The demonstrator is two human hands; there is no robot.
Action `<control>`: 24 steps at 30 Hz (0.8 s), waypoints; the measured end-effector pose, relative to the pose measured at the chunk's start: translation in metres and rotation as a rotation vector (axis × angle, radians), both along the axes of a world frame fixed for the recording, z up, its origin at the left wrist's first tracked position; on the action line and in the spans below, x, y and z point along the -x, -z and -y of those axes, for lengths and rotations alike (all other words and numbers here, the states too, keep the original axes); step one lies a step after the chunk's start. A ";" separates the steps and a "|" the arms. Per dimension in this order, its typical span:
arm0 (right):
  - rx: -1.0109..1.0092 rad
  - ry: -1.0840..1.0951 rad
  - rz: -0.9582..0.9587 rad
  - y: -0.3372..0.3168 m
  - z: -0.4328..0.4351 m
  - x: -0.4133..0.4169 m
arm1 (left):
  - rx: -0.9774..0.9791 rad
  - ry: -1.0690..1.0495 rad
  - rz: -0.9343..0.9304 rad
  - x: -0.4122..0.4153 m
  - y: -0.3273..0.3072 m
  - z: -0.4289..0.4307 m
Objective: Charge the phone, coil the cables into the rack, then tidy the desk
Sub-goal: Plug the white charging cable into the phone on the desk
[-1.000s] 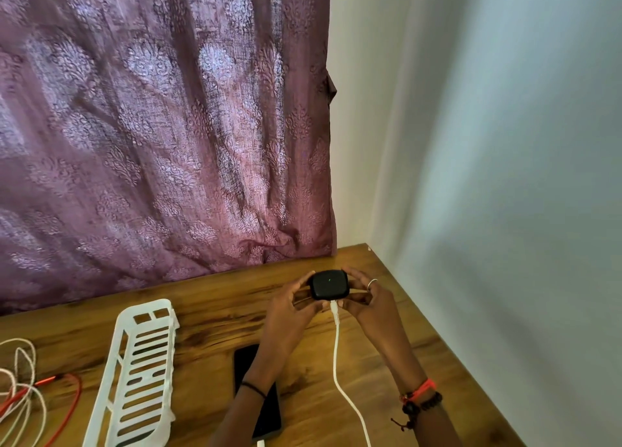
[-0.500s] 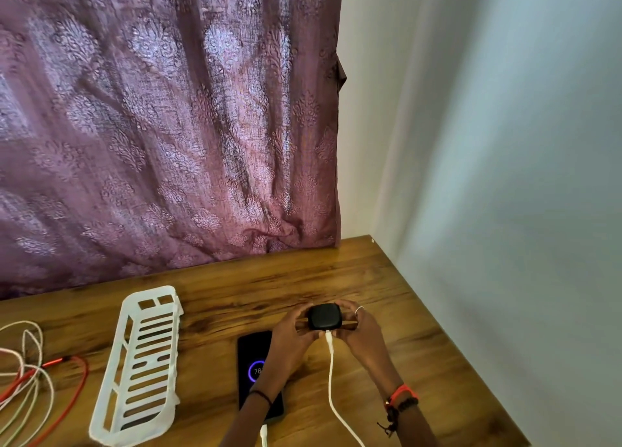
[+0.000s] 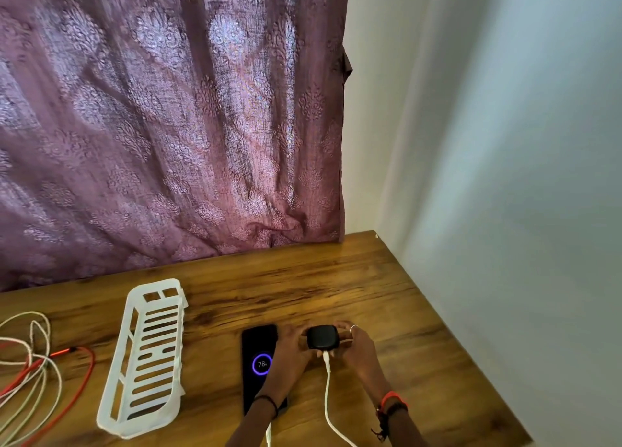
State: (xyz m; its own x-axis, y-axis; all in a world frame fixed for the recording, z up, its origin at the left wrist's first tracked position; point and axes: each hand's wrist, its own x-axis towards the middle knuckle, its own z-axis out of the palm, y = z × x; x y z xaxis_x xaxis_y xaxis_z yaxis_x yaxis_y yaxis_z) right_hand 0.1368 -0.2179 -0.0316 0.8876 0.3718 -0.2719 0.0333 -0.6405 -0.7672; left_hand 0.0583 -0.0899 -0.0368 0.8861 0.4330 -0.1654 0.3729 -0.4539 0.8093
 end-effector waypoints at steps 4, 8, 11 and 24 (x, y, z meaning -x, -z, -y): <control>0.006 -0.020 -0.013 0.003 0.003 0.002 | -0.042 0.046 -0.042 0.000 0.006 0.001; 0.030 -0.015 -0.010 0.007 0.004 0.004 | -0.088 0.068 -0.055 -0.001 0.009 0.003; 0.040 -0.026 0.030 0.006 0.005 0.003 | -0.099 0.061 -0.050 -0.002 0.011 0.003; 0.043 -0.095 0.004 0.003 0.005 -0.003 | -0.081 0.020 -0.107 0.000 0.006 0.004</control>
